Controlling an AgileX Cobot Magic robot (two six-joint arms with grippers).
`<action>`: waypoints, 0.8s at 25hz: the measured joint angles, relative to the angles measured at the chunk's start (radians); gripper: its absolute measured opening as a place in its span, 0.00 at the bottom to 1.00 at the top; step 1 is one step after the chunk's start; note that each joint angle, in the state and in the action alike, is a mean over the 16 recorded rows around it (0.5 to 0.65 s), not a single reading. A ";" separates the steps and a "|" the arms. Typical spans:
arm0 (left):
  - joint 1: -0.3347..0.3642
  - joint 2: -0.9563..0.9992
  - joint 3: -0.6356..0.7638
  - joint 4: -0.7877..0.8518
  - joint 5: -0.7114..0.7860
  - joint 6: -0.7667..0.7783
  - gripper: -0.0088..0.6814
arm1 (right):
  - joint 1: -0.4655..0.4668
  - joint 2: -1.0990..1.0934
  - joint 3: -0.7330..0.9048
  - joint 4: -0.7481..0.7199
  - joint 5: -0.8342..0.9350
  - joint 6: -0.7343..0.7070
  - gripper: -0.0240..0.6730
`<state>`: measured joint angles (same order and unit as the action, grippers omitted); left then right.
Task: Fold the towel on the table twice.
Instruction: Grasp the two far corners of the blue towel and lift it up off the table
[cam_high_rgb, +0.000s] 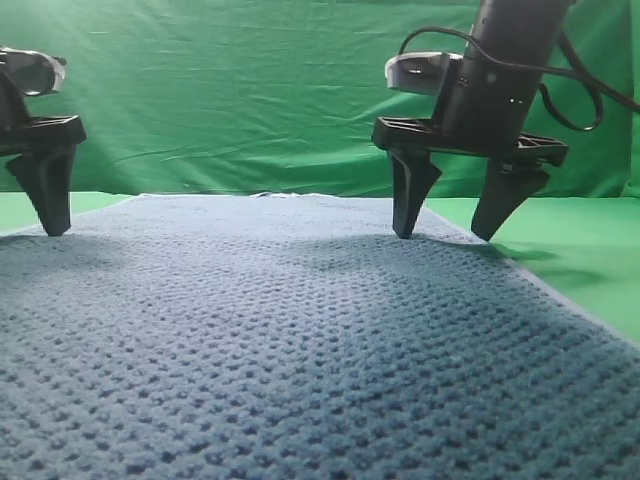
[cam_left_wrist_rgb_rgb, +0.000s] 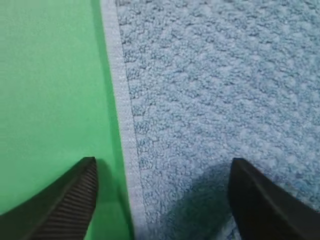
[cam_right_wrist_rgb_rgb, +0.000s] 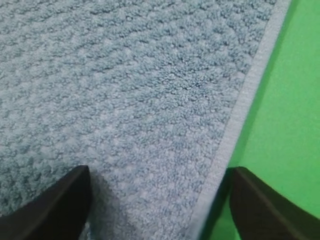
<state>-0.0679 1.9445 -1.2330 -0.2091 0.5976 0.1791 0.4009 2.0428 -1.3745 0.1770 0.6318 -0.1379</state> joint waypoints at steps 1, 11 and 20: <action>0.001 0.005 -0.003 -0.005 0.003 0.002 0.66 | 0.000 0.002 -0.001 0.005 0.001 0.000 0.67; 0.012 0.061 -0.079 -0.095 0.101 0.012 0.13 | -0.005 0.018 -0.019 0.056 0.012 0.005 0.18; 0.009 0.093 -0.354 -0.145 0.352 0.002 0.01 | -0.005 -0.033 -0.143 0.010 0.078 0.015 0.03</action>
<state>-0.0587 2.0379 -1.5867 -0.3539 0.9498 0.1815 0.3956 2.0100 -1.5176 0.1873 0.7096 -0.1234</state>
